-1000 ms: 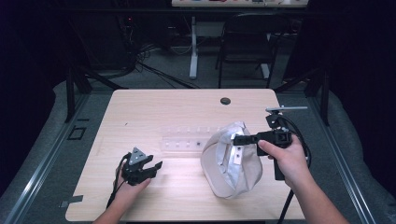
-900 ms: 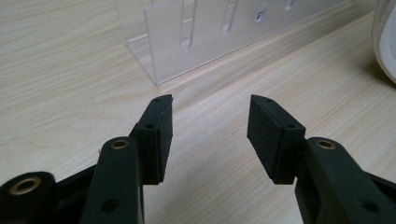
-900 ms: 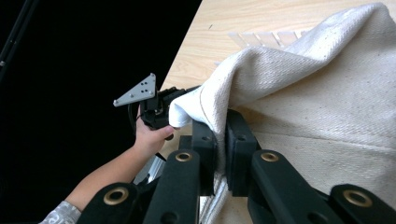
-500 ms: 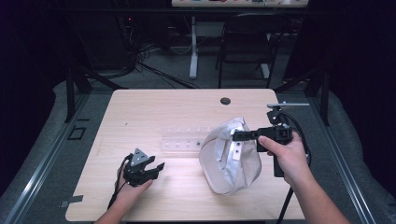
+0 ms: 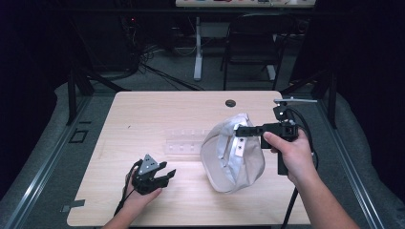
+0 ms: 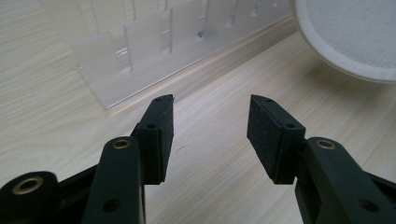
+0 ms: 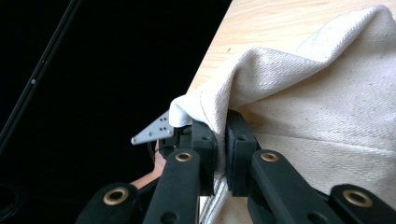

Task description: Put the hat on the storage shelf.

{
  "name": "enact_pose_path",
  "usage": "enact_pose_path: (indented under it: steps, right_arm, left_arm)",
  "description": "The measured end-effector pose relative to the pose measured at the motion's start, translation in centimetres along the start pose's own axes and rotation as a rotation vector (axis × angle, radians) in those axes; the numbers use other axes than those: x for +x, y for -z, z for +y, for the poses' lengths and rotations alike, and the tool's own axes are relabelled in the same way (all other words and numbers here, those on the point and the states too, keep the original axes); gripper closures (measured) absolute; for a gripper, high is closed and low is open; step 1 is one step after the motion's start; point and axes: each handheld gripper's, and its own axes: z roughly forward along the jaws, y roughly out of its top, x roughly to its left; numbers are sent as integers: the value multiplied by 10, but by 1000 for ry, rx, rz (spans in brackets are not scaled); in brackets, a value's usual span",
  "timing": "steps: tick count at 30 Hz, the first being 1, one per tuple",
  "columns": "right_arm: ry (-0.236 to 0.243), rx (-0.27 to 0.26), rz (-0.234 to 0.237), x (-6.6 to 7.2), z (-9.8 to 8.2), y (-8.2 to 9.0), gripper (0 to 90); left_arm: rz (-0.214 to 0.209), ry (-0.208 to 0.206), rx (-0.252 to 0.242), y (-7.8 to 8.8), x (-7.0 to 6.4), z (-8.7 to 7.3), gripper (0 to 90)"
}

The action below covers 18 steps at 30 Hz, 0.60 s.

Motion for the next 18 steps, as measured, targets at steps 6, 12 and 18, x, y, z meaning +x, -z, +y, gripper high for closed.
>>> enact_pose_path:
  steps: [6, 12, 18]
  right_arm:
    - [-1, -13, 6, 3, 7, -3, 846]
    - [2, -21, 5, 5, 14, -7, 846]
    - [-5, -31, 4, 4, 17, -12, 846]
  left_arm:
    - [-30, -3, -11, -1, -12, 7, 511]
    - [-62, -24, -32, -1, -25, 15, 477]
    - [-101, -56, -20, -11, -41, 21, 404]
